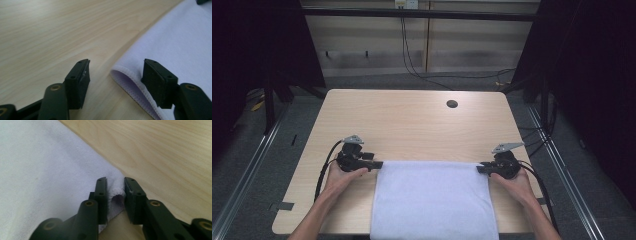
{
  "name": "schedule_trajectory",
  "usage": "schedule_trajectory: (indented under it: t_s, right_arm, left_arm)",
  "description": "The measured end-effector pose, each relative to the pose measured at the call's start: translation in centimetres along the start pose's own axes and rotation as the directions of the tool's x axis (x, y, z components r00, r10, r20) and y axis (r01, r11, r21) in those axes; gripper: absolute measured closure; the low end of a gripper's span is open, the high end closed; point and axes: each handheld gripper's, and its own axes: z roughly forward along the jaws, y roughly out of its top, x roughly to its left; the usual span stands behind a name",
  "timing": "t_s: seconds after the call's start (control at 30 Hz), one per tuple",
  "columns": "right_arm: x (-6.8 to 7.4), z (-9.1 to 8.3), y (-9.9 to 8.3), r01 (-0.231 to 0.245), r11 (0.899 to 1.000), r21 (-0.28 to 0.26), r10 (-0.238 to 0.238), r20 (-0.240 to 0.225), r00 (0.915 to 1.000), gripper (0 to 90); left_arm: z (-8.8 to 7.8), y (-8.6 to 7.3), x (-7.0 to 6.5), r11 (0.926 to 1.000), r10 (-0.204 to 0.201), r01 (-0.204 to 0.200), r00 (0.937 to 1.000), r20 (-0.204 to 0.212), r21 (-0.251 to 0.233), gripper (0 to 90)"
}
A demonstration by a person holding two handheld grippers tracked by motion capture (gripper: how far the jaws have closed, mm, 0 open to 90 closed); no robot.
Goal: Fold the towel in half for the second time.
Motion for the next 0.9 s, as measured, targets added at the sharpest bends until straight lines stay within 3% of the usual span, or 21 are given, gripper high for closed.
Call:
schedule_trajectory:
  t_s: [0.07,0.27,0.4,0.57,0.67,0.77,0.9]
  right_arm:
    - [-0.2,0.0,0.0,-0.029,1.0,-0.002,0.029,0.0,0.9996,79.2]
    - [-0.4,0.0,0.1,-0.028,1.0,0.003,0.028,-0.007,0.9996,81.2]
    - [-0.4,0.0,0.1,-0.031,1.0,0.001,0.031,-0.012,0.9995,81.4]
    - [-0.5,0.1,0.0,-0.03,1.0,-0.004,0.03,-0.014,0.9995,81.3]
    - [-0.5,0.1,0.0,-0.033,0.999,-0.003,0.033,-0.023,0.9992,81.3]
    - [-0.5,0.1,-0.1,-0.034,0.999,-0.007,0.034,-0.024,0.9992,81.6]
    - [-0.7,0.1,-0.1,-0.042,0.999,-0.013,0.041,-0.033,0.9986,82.4]
  left_arm:
    - [0.4,0.2,-0.2,1.0,0.006,-0.006,0.9999,0.011,0.001,40.3]
    - [1.2,0.3,-1.1,0.9956,0.086,-0.085,0.9962,-0.018,0.04,53.5]
    - [1.0,0.4,-1.1,0.9952,0.087,-0.086,0.996,-0.018,0.047,59.2]
    - [1.2,0.4,-1.6,0.9914,0.116,-0.113,0.992,-0.05,0.067,61.7]
    - [1.2,0.4,-1.6,0.9915,0.113,-0.11,0.9926,-0.045,0.07,62.4]
    - [1.4,0.5,-1.7,0.9898,0.119,-0.117,0.9928,-0.017,0.082,75.6]
    - [1.6,0.6,-1.5,0.9932,0.085,-0.086,0.9962,0.017,0.078,82.1]
